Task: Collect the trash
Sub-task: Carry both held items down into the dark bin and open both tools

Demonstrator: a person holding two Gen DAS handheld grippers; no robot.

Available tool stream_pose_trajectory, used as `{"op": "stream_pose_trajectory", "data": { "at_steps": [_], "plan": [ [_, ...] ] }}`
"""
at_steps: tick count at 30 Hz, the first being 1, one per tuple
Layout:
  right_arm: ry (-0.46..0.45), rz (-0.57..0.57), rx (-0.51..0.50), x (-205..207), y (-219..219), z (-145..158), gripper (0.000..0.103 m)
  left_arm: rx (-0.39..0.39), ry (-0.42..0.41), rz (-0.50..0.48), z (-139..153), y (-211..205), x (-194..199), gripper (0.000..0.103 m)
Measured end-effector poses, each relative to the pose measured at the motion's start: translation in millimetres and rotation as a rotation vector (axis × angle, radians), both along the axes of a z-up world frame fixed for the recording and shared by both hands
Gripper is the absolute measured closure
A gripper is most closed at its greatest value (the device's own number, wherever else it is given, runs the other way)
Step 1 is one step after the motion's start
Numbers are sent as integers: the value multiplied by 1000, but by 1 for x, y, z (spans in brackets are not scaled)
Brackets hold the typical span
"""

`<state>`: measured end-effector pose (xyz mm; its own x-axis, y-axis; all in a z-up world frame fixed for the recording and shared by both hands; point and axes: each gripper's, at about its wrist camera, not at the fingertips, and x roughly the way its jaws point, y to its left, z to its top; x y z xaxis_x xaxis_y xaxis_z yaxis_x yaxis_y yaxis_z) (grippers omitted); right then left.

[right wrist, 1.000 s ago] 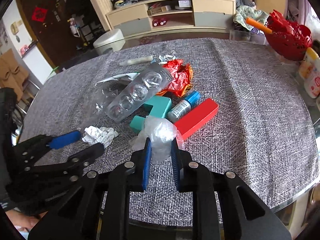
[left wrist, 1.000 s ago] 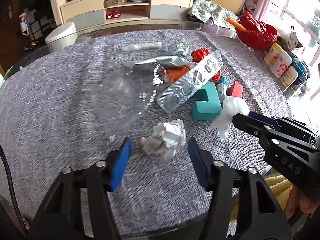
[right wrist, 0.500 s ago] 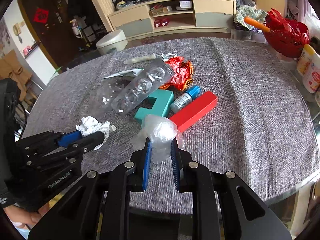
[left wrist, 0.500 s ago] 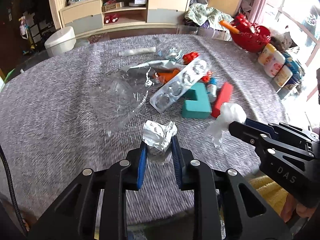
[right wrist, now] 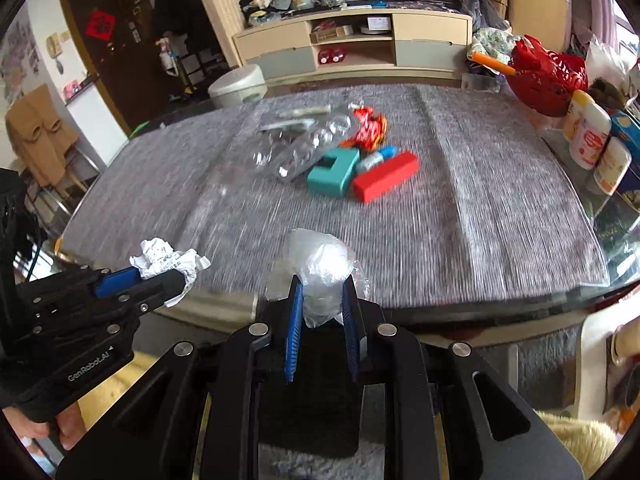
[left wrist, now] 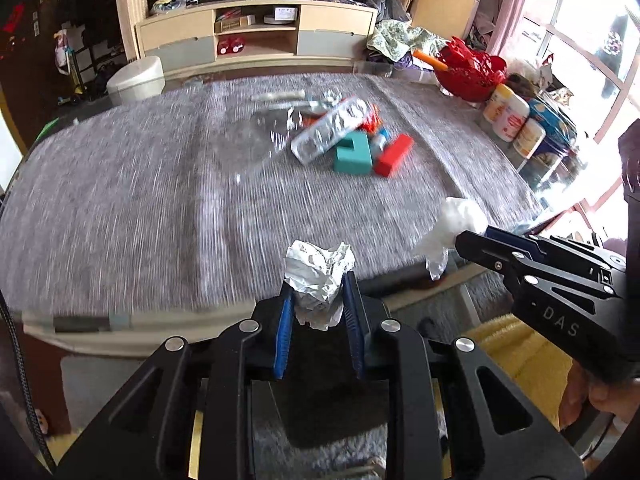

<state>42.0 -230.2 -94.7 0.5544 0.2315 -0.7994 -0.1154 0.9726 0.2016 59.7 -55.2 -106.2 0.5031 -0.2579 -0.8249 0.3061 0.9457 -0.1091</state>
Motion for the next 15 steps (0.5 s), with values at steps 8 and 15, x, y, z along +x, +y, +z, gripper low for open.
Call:
{"op": "stream_pose_trajectory", "data": {
  "at_steps": [8,15],
  "plan": [
    [123,1,17,-24,2,-51,82,-10,107,-20,-47,7,-42,80],
    [219,11,31,-31,13,-98,82,-39,224,-29,-104,3,-54,80]
  ]
}}
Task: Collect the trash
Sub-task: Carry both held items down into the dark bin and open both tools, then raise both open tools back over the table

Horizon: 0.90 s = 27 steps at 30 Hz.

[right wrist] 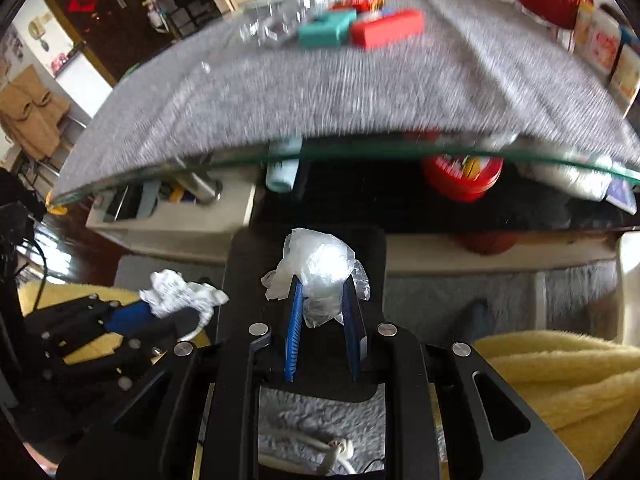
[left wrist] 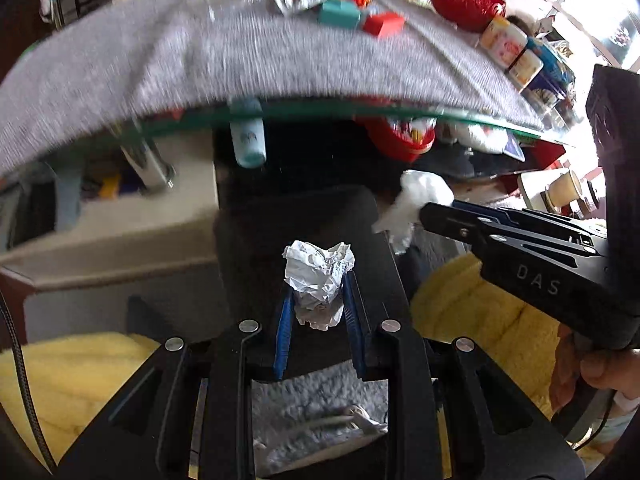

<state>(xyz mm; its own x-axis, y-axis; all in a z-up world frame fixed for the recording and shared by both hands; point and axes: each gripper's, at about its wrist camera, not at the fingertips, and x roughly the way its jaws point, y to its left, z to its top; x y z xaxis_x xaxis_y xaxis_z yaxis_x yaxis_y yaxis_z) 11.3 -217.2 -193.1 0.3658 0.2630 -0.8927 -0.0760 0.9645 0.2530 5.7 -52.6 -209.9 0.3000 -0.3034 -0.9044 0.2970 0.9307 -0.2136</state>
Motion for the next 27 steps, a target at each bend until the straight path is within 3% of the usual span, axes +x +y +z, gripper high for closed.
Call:
{"op": "stream_pose_trajectory", "data": {
  "at_steps": [6,10,12,13,14,21,23,27],
  "plan": [
    [61,2,-4,-1,6,-27,80,6,65,6,-34,2,0,80],
    [81,3,5,1,7,-33,79,-7,82,13,-41,4,2,75],
    [83,-3,9,3,6,-33,69,-6,78,14,-40,4,3,69],
    [80,-7,11,4,6,-32,54,-2,73,15,-39,5,3,67],
    [72,-12,10,4,5,-30,48,2,68,16,-38,5,4,63],
    [35,-42,7,11,-6,-12,46,23,22,30,-20,11,6,45],
    [6,-65,0,14,-13,1,34,29,-5,31,-9,13,7,41],
    [-69,-107,-11,20,-26,32,22,32,-64,44,16,18,13,30]
  ]
}}
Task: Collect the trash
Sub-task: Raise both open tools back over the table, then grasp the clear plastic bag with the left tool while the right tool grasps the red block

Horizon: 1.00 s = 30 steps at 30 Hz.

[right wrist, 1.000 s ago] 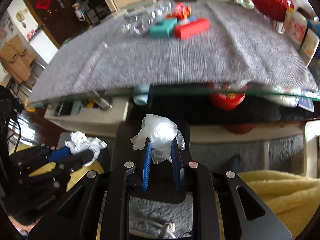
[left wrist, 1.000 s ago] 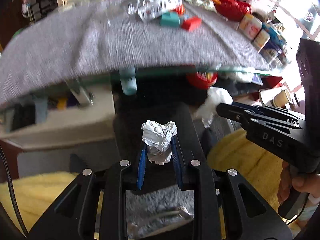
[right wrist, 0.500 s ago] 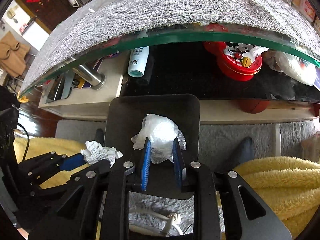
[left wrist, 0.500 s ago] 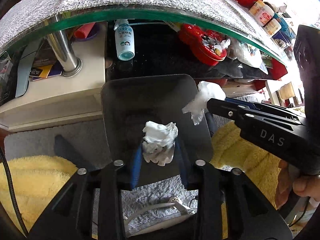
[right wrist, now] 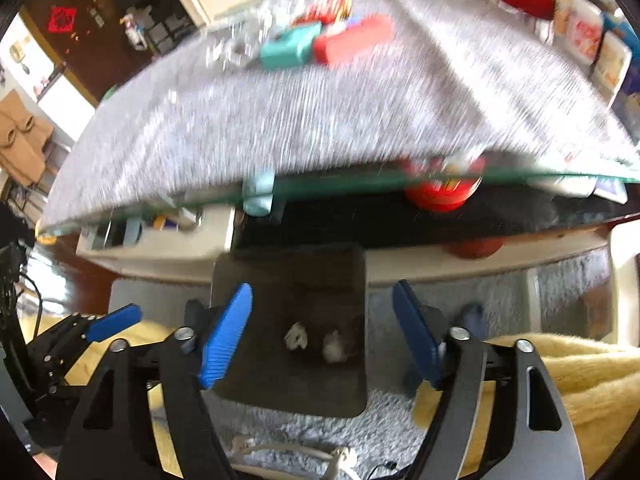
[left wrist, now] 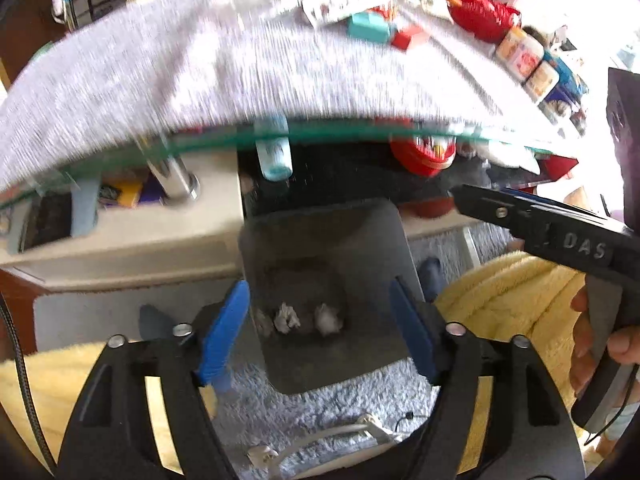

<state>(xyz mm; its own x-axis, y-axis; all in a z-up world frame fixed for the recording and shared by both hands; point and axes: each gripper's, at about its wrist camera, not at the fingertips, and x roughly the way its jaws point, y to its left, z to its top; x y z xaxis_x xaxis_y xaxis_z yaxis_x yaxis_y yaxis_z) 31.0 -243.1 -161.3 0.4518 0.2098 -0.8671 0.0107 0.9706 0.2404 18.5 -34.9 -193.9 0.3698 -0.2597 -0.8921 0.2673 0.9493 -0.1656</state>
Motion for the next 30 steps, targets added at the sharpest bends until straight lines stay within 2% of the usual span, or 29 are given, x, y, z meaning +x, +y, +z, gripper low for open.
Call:
{"op": "stream_pose_trajectory", "data": {
  "at_steps": [5,13,20,25,28,30],
  "plan": [
    [-54,-32,5,14,-15,28,20,-18,-46,22,27,5,14,26],
    [-87,-52,-17,50,-25,45,20,-11,-106,29,56,6,51,26],
    [-111,-66,-32,94,-21,54,20,-6,-135,33,65,9,96,26],
    [-104,-83,-28,123,-22,49,20,-16,-134,46,62,13,134,27],
    [-93,-99,-14,139,-24,42,24,-17,-128,42,57,11,153,36],
    [-77,-106,8,149,-24,37,36,-9,-129,30,54,7,165,44]
  ]
}}
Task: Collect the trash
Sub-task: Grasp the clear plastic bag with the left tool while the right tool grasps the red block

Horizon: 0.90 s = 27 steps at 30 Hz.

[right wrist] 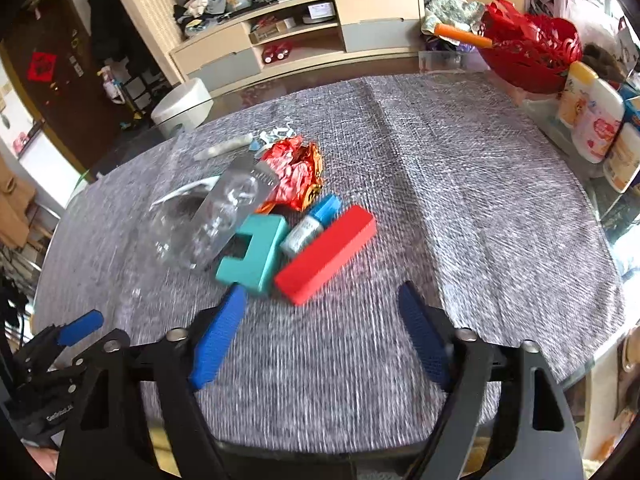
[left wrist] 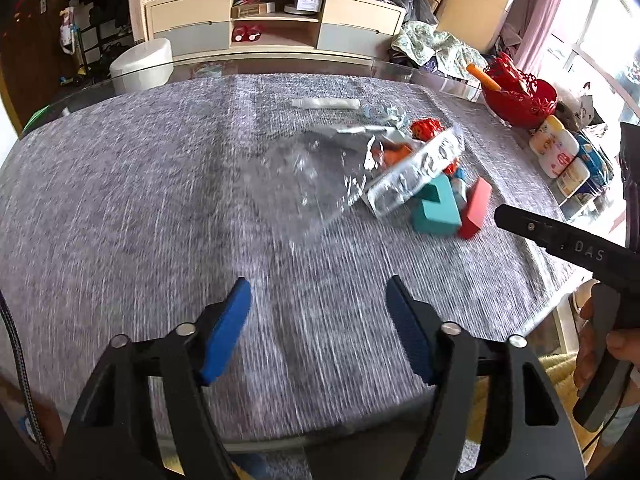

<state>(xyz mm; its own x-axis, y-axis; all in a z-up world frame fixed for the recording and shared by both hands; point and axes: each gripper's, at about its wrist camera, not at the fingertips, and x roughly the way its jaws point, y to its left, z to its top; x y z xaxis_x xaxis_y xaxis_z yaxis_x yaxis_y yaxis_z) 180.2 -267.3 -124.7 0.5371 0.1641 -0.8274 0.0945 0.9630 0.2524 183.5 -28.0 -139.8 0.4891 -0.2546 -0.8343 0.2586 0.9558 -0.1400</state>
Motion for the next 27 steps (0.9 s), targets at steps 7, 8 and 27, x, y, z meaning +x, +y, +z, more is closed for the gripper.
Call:
{"op": "stream_pose_trajectory", "data": {
  "at_steps": [7,8,27],
  "plan": [
    [36,-11,20,15,4,-16,52,15,-4,-42,-8,-10,28,56],
    [42,-12,19,17,5,-18,52,16,-2,-45,-9,-11,30,56],
    [71,-37,-83,23,11,-23,69,0,13,-142,-24,-45,53,88]
  ]
}}
